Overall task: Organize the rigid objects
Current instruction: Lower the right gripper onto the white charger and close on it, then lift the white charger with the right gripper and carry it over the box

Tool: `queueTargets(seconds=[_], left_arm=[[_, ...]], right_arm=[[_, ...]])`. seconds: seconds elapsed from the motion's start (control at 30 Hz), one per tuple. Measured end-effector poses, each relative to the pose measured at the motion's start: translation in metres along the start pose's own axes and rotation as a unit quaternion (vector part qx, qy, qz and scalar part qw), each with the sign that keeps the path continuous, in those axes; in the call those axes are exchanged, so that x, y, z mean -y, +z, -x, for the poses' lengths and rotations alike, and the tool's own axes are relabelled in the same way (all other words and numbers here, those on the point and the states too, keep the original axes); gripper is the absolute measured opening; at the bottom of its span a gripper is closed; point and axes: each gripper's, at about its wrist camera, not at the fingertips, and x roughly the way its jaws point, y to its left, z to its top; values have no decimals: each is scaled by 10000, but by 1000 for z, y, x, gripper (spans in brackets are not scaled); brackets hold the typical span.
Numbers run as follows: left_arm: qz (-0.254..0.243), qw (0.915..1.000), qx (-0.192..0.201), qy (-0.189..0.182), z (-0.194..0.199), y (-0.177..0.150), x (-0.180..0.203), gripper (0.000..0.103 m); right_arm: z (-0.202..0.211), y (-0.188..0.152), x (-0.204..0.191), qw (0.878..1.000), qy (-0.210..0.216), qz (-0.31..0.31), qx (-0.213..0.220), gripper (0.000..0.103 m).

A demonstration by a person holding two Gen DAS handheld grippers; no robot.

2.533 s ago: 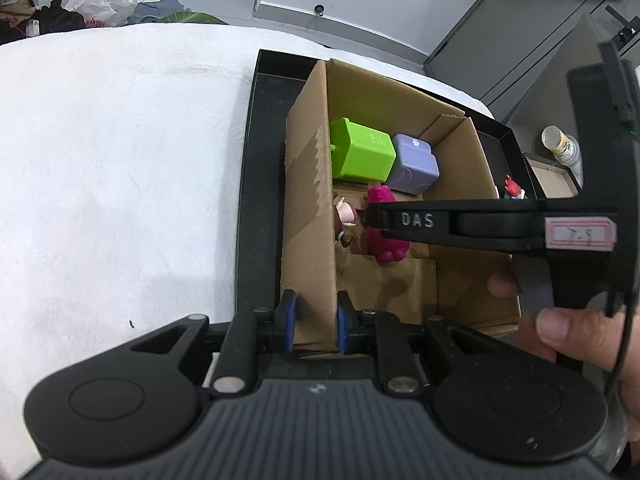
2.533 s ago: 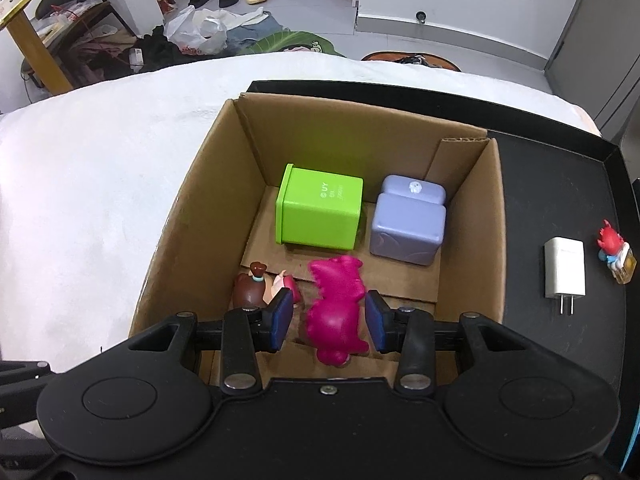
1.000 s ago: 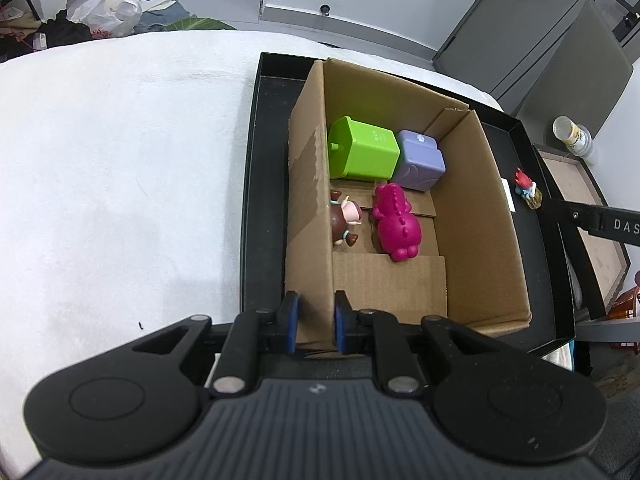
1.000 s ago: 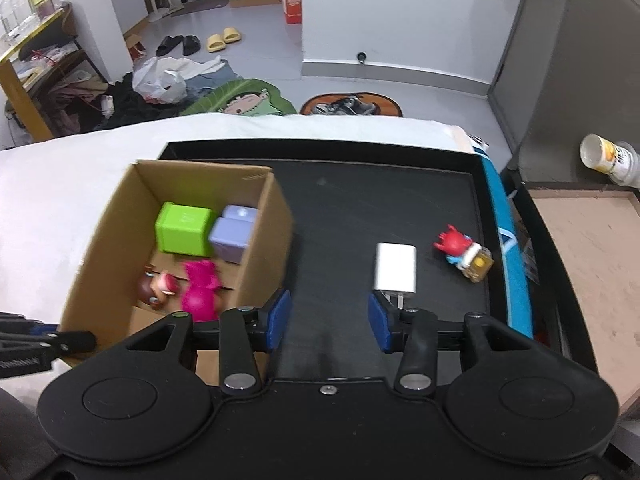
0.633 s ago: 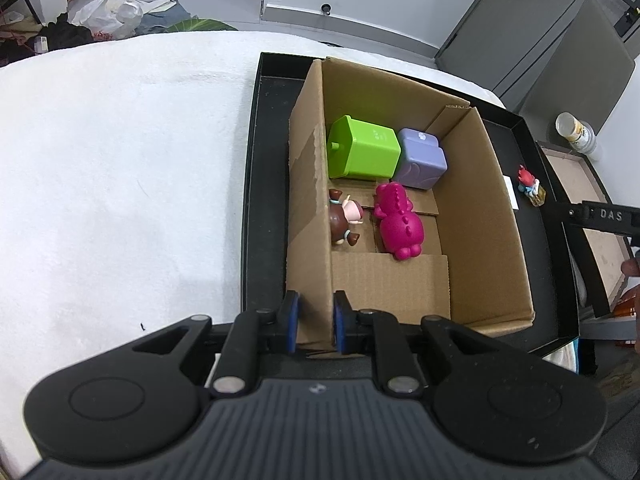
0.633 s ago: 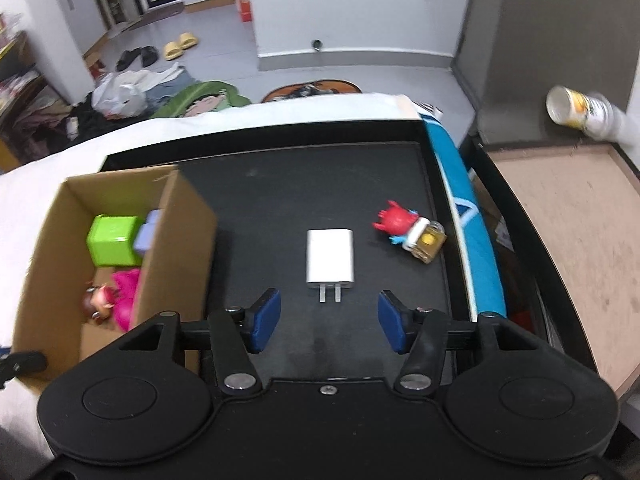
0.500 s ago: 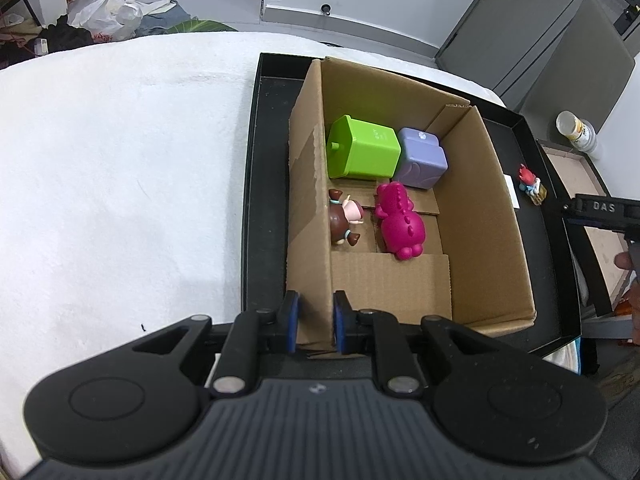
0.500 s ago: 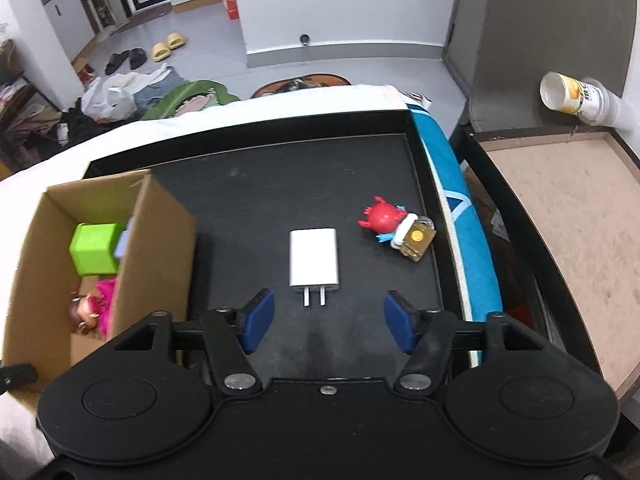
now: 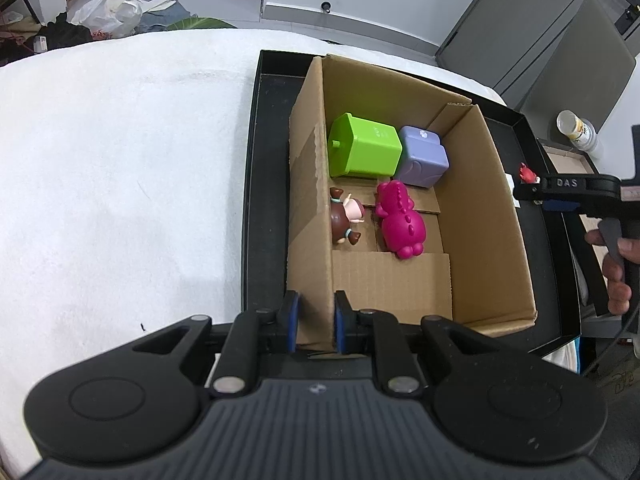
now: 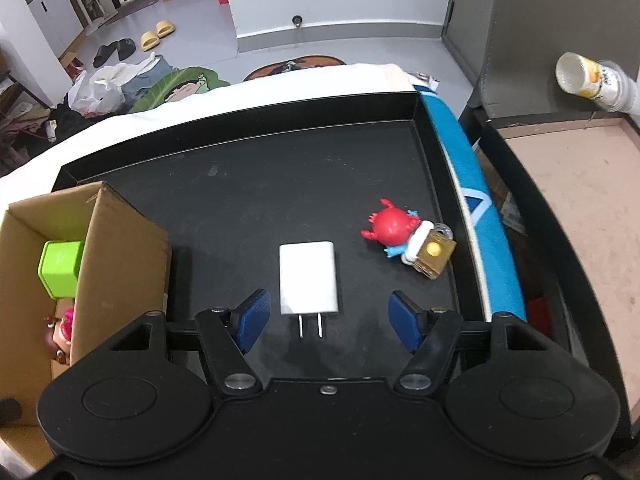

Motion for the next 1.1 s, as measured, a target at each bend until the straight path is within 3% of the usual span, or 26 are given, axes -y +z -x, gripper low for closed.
queueTargets(seconds=[0.37,0.63,0.67,0.7,1.1], left_arm=[[-6,10000,7,61,-1,-1,3,17],[-14,10000,0,47,1,0,2,17],[-25,10000,2,51,0,0,2,17],[-26,10000,3,59,0,-1,2,17],[-5,10000,31,67,2,-1,2,17]], right_arm=[[-19,5,-10,9999,-1,92,-111,65],[-25,2,-19,9993,-122,330,-134,58],[-26,1,-21,9991,-118,376,-149,51],[-27,0,-21,9990,-82,393,-204,36],[0,-11,-16,9993,-72,317,-181,36]])
